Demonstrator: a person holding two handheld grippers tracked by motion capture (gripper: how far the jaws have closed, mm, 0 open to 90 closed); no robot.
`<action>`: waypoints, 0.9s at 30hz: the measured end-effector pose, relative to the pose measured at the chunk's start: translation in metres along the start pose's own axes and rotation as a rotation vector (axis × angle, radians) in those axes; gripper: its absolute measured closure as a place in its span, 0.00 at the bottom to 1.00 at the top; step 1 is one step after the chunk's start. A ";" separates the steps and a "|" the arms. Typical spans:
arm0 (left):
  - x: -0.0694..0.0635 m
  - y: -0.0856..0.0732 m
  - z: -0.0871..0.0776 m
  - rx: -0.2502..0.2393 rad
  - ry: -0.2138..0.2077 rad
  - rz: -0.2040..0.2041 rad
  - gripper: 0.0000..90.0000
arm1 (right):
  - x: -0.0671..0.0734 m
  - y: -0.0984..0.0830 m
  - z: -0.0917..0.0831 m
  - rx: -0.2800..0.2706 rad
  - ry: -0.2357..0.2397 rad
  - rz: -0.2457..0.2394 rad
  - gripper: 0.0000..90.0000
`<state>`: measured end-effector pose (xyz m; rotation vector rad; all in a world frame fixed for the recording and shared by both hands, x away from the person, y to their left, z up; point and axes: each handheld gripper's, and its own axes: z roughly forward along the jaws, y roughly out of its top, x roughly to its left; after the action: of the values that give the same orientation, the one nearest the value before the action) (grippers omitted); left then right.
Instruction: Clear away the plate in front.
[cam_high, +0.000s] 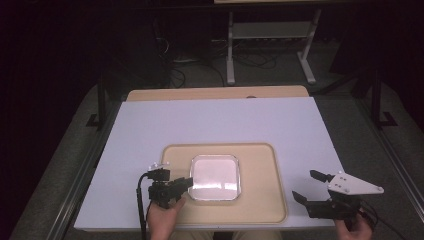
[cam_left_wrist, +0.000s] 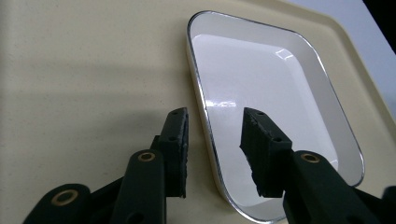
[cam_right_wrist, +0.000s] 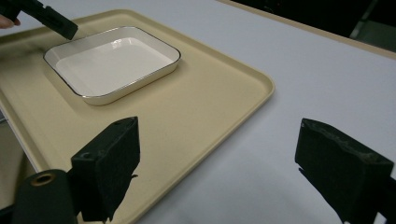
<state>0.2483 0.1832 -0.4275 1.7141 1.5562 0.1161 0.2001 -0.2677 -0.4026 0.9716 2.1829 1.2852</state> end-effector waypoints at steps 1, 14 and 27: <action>0.000 0.000 -0.002 -0.009 0.000 0.010 0.66 | 0.000 0.000 0.000 0.001 -0.003 0.000 0.14; 0.004 -0.004 -0.013 -0.037 -0.006 0.099 0.63 | -0.001 -0.001 0.001 0.008 -0.009 0.000 0.14; 0.008 0.002 -0.024 -0.044 -0.044 0.185 0.61 | -0.001 -0.002 0.002 0.017 -0.016 0.002 0.14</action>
<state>0.2389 0.2014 -0.4133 1.8114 1.3515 0.2037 0.2015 -0.2682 -0.4047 0.9875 2.1848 1.2572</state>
